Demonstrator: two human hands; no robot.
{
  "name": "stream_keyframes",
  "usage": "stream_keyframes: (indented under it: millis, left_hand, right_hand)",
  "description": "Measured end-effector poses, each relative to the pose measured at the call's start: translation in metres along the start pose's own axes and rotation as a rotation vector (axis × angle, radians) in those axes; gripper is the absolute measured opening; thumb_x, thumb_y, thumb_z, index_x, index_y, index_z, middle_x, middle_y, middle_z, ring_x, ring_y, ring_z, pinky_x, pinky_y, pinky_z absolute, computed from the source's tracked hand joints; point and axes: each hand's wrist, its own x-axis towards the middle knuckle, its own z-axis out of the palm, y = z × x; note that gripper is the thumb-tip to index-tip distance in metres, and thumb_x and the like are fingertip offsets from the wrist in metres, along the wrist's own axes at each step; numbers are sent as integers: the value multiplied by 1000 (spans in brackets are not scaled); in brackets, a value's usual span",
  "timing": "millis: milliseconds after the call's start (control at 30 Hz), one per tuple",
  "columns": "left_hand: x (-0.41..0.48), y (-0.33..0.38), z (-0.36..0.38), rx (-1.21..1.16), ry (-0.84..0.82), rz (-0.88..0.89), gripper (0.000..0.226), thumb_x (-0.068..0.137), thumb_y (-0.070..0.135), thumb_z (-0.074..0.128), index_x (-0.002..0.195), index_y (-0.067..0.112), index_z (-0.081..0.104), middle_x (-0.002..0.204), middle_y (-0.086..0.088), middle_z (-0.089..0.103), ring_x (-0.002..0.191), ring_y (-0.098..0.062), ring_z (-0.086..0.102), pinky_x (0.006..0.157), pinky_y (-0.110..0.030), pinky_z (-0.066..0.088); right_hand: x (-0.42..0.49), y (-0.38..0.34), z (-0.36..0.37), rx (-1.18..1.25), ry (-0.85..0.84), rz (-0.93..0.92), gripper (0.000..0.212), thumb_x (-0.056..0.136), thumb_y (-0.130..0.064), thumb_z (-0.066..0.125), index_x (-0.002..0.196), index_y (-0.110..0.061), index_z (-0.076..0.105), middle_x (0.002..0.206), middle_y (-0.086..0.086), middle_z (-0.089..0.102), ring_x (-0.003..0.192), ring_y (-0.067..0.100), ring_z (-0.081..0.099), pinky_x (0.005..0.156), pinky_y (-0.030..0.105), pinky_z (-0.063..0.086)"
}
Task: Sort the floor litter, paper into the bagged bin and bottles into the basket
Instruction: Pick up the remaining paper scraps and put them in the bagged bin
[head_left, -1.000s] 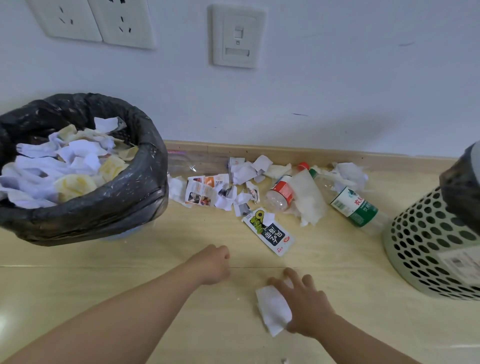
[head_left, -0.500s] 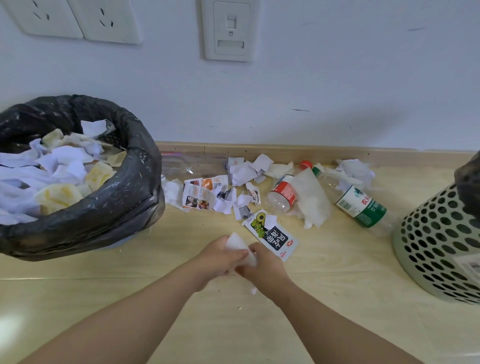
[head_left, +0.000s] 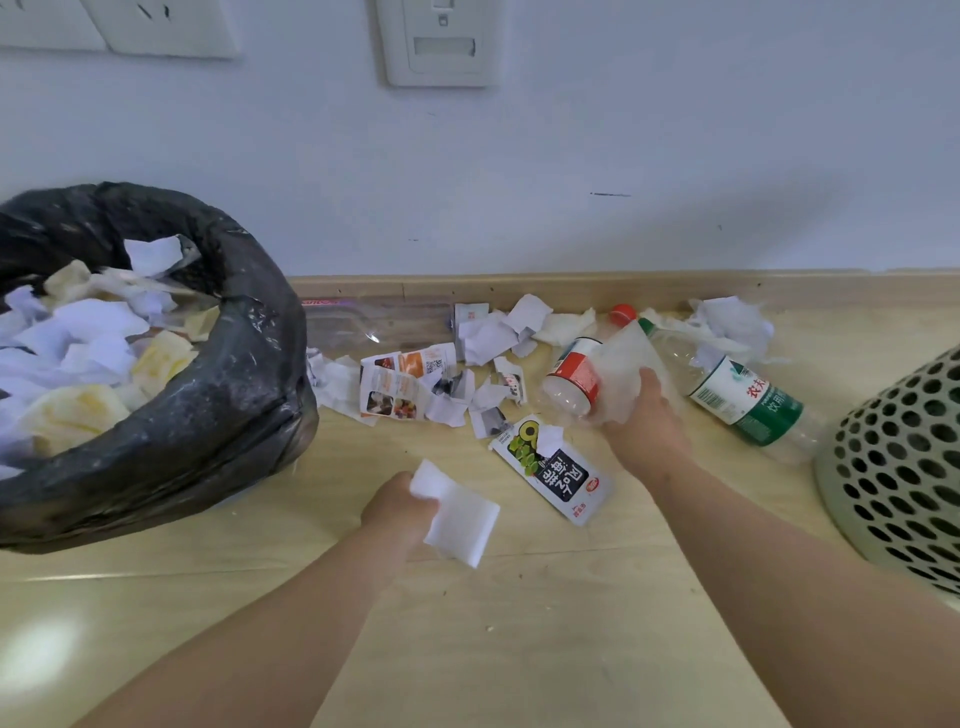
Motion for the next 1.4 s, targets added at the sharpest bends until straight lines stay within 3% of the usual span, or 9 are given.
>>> stream_keyframes:
  millis: [233, 400, 500, 667, 767, 933, 1067, 1233, 1400]
  left_hand:
    - [5, -2, -1, -72, -69, -17, 25, 87, 12, 54, 111, 12, 55, 113, -10, 62, 105, -32, 58, 94, -42, 49]
    - [3, -3, -6, -142, -112, 7, 28, 89, 8, 54, 117, 5, 55, 117, -14, 61, 109, -32, 57, 92, -38, 47]
    - [0, -2, -10, -278, -122, -10, 31, 91, 3, 53, 121, 0, 54, 119, -17, 60, 107, -30, 57, 83, -31, 42]
    - [-9, -3, -17, -531, -118, -35, 27, 91, 6, 54, 118, 2, 57, 113, -14, 61, 99, -27, 56, 80, -31, 42]
    - [-20, 3, -21, -664, -132, -70, 15, 95, 20, 49, 107, 14, 57, 106, -6, 58, 92, -21, 55, 65, -29, 41]
    - [-20, 4, -25, -726, -286, -149, 44, 90, 59, 44, 98, 18, 58, 89, -5, 60, 75, -23, 57, 64, -31, 46]
    - [-19, -7, -17, -508, -163, -56, 28, 85, 9, 66, 111, 4, 56, 90, -9, 66, 72, -24, 62, 61, -29, 49]
    - [-16, -4, -8, -489, -71, -12, 19, 81, -9, 59, 93, 5, 62, 78, -9, 64, 63, -22, 58, 55, -23, 50]
    - [2, 5, 3, -531, 43, -68, 12, 83, -1, 56, 84, 11, 60, 83, -12, 65, 75, -29, 61, 74, -40, 54]
  right_hand:
    - [-28, 22, 40, -150, -64, -5, 2, 92, -22, 44, 93, -23, 46, 93, 4, 61, 101, 30, 53, 76, 32, 40]
    - [-28, 29, 33, 322, -45, 89, 18, 87, -21, 57, 71, -19, 51, 77, 2, 56, 66, 19, 49, 59, 28, 38]
    - [-27, 23, 14, 568, 184, 101, 19, 86, -19, 60, 69, -21, 51, 104, 4, 49, 91, 23, 52, 79, 30, 42]
    - [-53, -15, -8, 601, 423, -253, 21, 81, -5, 59, 68, -17, 48, 102, -10, 44, 114, 19, 44, 95, 32, 38]
    - [-79, -36, 14, 431, 202, -491, 28, 79, -8, 61, 64, -23, 44, 122, -6, 45, 119, 13, 39, 93, 22, 31]
    - [-114, -26, 77, -177, -410, -719, 17, 82, -25, 53, 93, -16, 62, 147, -9, 36, 136, 16, 27, 107, 31, 24]
    - [-120, -17, 84, -119, -590, -754, 18, 86, -27, 60, 99, -18, 67, 144, -10, 42, 135, 9, 30, 108, 31, 24]
    - [-76, -11, 56, 137, -117, -408, 13, 87, -16, 55, 93, -13, 66, 104, 3, 66, 103, 24, 57, 87, 29, 43]
    - [-22, -3, 15, 212, 230, -139, 29, 88, -7, 52, 115, -11, 59, 126, 8, 52, 119, 25, 45, 97, 31, 35]
